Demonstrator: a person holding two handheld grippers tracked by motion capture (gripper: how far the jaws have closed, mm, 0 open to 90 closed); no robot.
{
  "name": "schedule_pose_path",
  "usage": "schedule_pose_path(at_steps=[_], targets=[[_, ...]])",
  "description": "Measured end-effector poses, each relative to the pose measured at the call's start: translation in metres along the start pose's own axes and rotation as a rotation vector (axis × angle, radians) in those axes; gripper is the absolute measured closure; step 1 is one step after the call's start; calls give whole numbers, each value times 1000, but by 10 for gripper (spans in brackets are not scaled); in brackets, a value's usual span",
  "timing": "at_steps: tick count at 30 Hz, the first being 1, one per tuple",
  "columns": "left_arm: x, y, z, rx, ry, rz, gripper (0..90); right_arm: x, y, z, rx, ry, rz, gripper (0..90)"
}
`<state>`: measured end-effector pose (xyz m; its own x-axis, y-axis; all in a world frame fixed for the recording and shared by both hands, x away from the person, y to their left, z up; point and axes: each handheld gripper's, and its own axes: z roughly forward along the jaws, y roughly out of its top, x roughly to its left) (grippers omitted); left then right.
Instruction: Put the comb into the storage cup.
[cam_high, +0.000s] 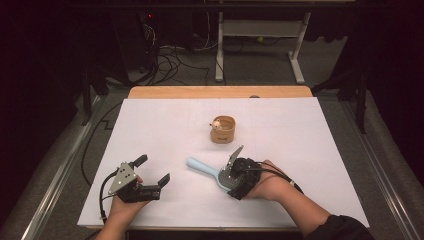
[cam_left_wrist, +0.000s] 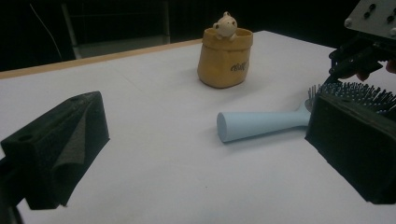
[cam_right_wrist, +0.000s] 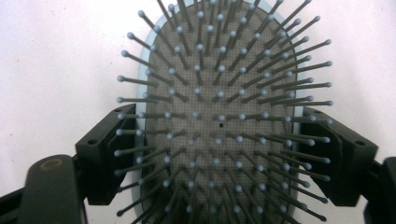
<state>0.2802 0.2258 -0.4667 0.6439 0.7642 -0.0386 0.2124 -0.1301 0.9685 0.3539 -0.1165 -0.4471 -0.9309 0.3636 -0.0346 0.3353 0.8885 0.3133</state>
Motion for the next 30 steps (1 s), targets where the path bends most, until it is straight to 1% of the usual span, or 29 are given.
schedule_pose_path(at_steps=[4,7,10,15,21,25,30], targets=[[-1,0,1,4,0,-7,4,0,4,0,31,3,13,204],[-1,0,1,5,2,4,2,0,7,0,54,2,5,206],[-1,0,1,3,2,3,2,0,9,0,67,-3,3,208],[-1,0,1,4,-6,-8,2,0,9,0,67,-4,8,209],[-1,-1,1,13,-10,2,2,0,10,0,69,4,13,209],[-2,-1,2,12,-9,-2,2,-2,10,-1,64,8,20,210],[-2,0,2,22,-5,10,2,-2,10,-2,58,10,36,210]])
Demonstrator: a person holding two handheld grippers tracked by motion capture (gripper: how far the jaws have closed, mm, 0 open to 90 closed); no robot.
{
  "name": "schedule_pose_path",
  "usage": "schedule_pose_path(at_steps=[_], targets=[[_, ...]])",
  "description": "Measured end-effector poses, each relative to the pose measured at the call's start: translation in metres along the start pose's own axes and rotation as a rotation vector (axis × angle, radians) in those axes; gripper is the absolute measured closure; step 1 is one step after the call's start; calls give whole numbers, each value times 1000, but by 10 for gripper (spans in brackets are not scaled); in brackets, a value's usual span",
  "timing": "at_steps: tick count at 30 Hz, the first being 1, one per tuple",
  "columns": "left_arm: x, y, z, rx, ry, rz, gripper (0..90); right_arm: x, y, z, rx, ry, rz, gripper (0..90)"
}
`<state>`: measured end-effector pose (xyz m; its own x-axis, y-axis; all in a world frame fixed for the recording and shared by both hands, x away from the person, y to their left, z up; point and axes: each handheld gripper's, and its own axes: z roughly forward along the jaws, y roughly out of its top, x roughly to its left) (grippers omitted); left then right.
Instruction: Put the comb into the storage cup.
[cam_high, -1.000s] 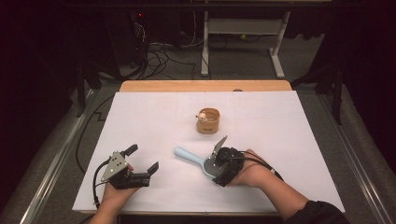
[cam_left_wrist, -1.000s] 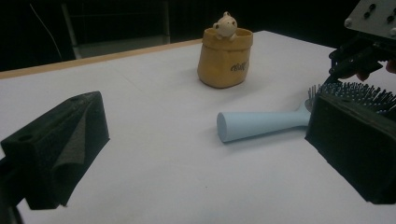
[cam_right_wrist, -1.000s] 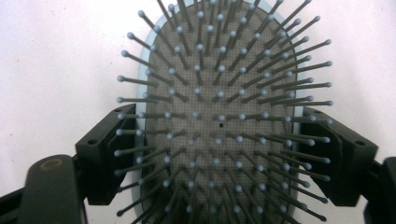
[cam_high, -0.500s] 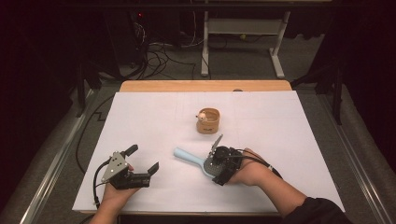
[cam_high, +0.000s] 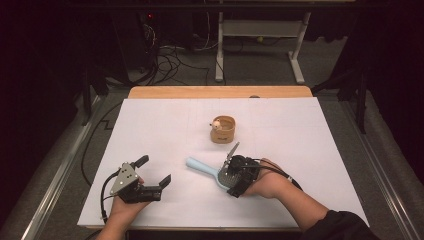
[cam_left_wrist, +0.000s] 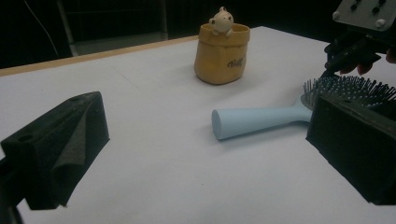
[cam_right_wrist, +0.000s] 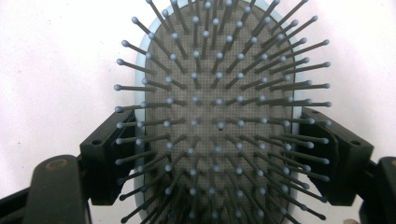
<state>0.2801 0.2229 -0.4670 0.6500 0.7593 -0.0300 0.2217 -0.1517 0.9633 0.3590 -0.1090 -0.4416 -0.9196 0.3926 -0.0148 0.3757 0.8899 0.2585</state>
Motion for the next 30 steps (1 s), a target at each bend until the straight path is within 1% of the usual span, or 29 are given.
schedule_pose_path(at_steps=[4,8,11,13,17,19,21,23,29,30], targets=[[-1,0,1,0,9,10,2,0,-1,-2,-8,11,11,211],[-2,1,2,-1,16,22,1,1,-2,-5,-17,14,9,211],[-4,1,3,3,15,31,1,1,-3,-6,-17,13,4,211],[-5,1,3,7,13,38,2,1,-3,-8,-18,12,10,211],[-5,1,3,6,13,37,2,0,-4,-11,-18,9,14,210],[-5,1,4,7,14,43,2,-1,-5,-14,-25,12,16,210],[-6,0,4,8,15,56,2,-1,-5,-16,-36,17,22,210],[-7,0,5,8,16,60,2,-2,-5,-18,-36,26,23,210],[-11,3,7,4,25,94,2,-2,-5,-24,-36,16,22,210],[-12,4,8,11,25,103,2,-2,-4,-25,-42,20,22,209]])
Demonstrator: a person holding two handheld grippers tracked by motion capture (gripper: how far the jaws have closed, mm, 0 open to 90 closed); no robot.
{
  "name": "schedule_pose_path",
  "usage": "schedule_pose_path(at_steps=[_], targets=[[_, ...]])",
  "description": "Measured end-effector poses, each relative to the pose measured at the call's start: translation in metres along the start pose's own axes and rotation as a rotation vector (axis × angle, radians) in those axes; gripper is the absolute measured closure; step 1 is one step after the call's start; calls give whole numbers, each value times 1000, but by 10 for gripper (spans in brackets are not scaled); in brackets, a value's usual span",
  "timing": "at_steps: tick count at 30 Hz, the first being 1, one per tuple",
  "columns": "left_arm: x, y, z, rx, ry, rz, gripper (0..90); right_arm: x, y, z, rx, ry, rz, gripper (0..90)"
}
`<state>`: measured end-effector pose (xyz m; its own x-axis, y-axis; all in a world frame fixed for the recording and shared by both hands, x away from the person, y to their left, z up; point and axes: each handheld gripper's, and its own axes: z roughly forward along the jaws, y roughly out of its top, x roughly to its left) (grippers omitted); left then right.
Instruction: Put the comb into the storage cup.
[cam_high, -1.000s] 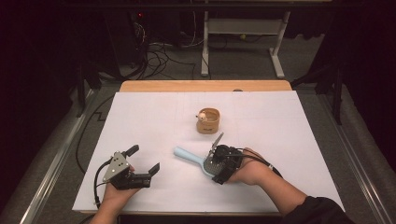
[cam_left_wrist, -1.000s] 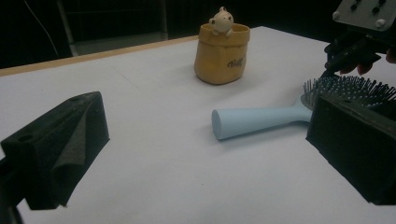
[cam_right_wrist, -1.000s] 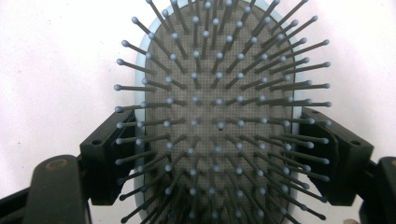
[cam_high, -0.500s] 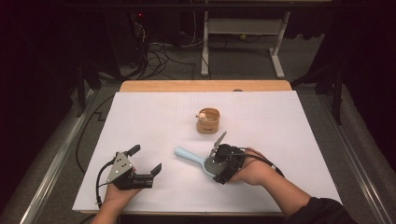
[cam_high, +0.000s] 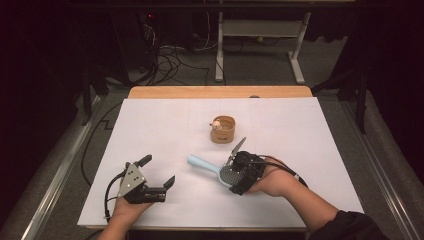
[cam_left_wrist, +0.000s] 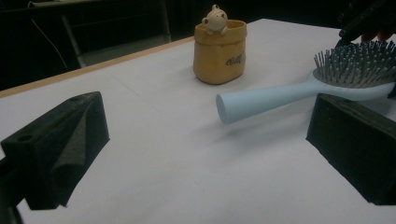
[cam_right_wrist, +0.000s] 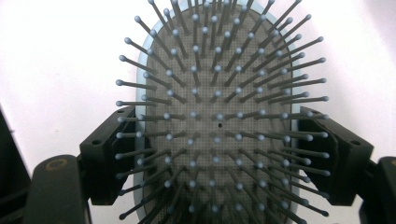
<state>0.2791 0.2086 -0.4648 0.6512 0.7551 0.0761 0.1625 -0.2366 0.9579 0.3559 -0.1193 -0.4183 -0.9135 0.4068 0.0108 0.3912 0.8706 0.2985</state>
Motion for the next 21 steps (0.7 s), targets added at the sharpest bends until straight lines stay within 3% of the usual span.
schedule_pose_path(at_steps=[4,11,13,21], targets=[[-1,9,2,5,9,32,2,1,2,-6,-4,0,-2,210],[5,31,6,-33,50,66,2,0,8,-20,-8,0,6,210],[7,35,11,-46,54,59,2,0,10,-24,-5,-8,-1,209],[-3,38,29,-79,61,80,2,2,19,-31,-11,-15,-13,209]])
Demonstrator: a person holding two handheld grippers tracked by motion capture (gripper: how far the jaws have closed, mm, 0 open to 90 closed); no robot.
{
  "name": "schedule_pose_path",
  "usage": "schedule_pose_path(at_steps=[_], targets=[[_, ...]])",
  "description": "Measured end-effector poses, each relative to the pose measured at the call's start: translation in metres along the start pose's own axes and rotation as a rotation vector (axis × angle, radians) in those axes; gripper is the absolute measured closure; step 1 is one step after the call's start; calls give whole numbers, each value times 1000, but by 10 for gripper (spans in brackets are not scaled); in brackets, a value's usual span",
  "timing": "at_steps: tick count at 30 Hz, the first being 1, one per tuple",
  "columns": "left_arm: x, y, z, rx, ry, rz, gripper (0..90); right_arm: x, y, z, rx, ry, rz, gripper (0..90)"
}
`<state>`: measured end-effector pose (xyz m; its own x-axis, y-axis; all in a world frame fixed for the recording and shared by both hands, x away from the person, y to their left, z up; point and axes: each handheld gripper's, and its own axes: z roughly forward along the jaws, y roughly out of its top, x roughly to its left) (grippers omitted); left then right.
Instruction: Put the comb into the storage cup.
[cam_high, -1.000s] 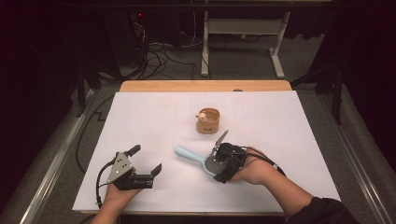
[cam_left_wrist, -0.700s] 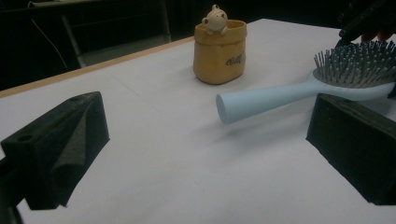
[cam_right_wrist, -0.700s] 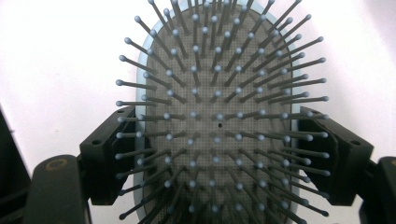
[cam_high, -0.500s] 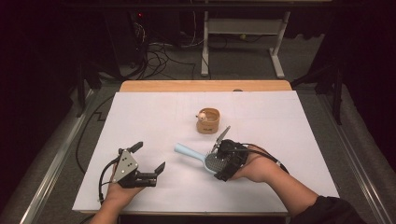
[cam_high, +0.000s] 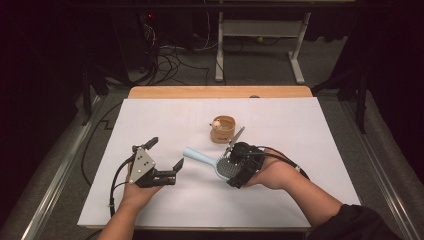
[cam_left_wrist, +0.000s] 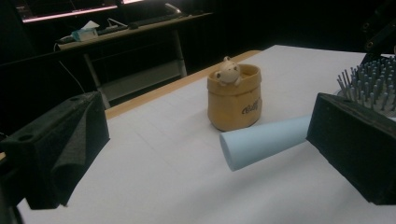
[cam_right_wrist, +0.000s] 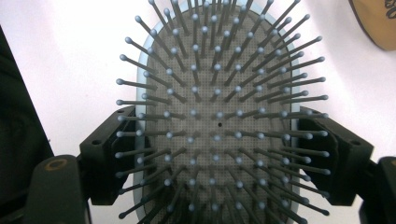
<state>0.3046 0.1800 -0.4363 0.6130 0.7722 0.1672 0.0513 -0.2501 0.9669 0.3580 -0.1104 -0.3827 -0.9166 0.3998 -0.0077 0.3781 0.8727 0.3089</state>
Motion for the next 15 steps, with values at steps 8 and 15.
schedule_pose_path(at_steps=[8,15], targets=[[-20,-11,4,12,-9,88,2,3,2,1,-3,-2,-7,209],[-35,-21,8,55,-26,190,2,4,5,5,-3,9,-11,208]])
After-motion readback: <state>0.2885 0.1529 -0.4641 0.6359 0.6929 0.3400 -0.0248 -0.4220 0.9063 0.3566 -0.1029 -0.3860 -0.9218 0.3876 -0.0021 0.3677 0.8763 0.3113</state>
